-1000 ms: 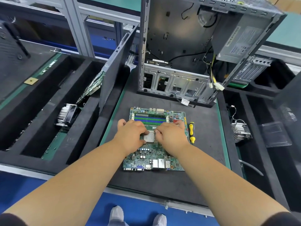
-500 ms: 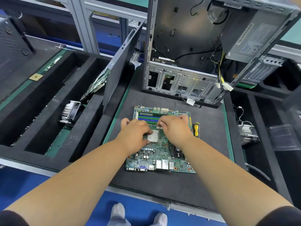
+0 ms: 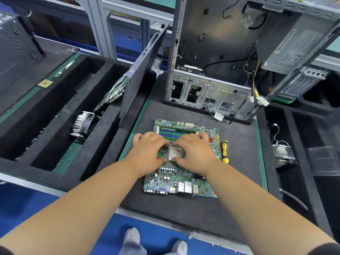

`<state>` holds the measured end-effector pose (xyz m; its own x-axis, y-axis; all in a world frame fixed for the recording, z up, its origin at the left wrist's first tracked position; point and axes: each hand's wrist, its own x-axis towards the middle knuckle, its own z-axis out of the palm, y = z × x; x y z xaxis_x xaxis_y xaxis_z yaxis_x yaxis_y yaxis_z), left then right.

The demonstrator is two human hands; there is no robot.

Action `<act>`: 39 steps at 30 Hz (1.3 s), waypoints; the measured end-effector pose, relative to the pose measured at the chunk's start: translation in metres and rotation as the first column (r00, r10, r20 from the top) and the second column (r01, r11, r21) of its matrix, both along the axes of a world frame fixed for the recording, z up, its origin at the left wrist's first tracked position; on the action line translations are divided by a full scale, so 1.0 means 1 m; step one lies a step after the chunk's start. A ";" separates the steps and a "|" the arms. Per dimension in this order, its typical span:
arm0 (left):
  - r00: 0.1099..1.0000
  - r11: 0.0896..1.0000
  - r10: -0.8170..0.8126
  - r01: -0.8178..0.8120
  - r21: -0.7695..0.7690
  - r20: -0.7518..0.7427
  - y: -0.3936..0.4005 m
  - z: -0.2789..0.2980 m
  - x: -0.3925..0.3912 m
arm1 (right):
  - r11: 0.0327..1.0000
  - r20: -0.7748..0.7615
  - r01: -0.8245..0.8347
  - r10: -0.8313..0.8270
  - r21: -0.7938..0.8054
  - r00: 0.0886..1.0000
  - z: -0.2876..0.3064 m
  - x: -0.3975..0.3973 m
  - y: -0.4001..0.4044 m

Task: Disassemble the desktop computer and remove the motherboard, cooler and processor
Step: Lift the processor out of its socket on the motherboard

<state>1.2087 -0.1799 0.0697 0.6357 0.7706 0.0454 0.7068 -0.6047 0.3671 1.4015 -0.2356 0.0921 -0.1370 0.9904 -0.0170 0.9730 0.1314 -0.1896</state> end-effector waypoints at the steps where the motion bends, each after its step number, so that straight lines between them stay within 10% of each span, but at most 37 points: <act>1: 1.000 1.000 0.000 0.000 -0.009 -0.001 -0.001 -0.001 0.000 | 1.000 0.009 -0.008 0.008 -0.007 1.000 -0.001 -0.001 -0.001; 39: 0.999 0.995 0.018 -0.021 -0.095 -0.040 0.008 -0.006 0.003 | 0.987 -0.052 -0.111 0.105 -0.118 0.993 -0.001 -0.003 0.010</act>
<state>1.2117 -0.1721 0.0641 0.6203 0.7825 -0.0532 0.7330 -0.5543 0.3942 1.3988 -0.2260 0.0915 -0.2462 0.9609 -0.1269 0.9445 0.2085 -0.2539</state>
